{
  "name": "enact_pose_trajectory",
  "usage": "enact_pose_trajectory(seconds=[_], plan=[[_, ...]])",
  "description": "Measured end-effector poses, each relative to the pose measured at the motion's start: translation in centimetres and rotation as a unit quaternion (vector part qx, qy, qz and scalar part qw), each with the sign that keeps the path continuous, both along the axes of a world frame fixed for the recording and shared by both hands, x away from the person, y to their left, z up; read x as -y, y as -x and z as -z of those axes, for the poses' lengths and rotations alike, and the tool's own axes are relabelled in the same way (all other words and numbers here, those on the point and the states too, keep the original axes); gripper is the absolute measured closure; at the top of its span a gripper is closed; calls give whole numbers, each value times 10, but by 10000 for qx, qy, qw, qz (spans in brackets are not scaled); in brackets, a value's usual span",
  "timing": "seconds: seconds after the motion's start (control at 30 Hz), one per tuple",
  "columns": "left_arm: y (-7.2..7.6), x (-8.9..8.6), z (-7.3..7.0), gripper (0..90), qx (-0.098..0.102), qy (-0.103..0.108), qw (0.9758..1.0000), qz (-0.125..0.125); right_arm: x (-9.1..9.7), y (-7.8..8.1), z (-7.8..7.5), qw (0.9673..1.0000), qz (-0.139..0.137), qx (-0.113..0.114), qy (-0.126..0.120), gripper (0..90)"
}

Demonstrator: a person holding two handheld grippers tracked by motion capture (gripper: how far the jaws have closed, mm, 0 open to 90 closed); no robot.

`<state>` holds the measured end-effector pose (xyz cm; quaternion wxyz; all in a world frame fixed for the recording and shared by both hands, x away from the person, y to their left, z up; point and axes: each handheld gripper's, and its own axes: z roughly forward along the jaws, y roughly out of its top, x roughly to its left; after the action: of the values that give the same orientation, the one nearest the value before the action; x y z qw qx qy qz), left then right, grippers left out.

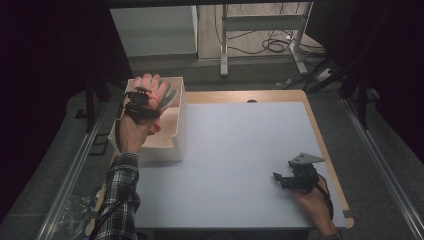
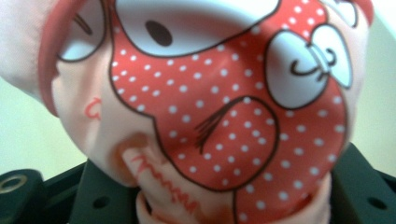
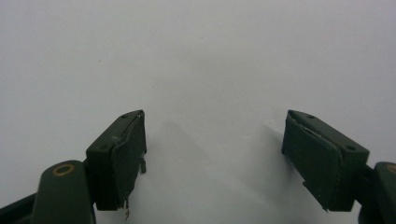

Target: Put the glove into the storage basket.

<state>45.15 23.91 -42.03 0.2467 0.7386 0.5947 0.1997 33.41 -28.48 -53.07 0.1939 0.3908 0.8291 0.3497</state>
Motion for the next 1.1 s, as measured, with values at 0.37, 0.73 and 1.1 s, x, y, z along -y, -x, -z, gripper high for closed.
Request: enact_pose_trajectory(seconds=[0.37, 0.73, 1.1], plan=[[-20, 11, 37, 437, -289, -97, 9995, -21, 0, 0, 0, 10000, 0, 1, -3, 221], [-39, 22, 60, 395, -729, -266, 9969, -103, 0, 0, 0, 10000, -1, 1, -6, 221], [-48, 32, 71, 198, -1079, -436, 9930, 177, 0, 0, 0, 10000, -1, 2, -6, 221]])
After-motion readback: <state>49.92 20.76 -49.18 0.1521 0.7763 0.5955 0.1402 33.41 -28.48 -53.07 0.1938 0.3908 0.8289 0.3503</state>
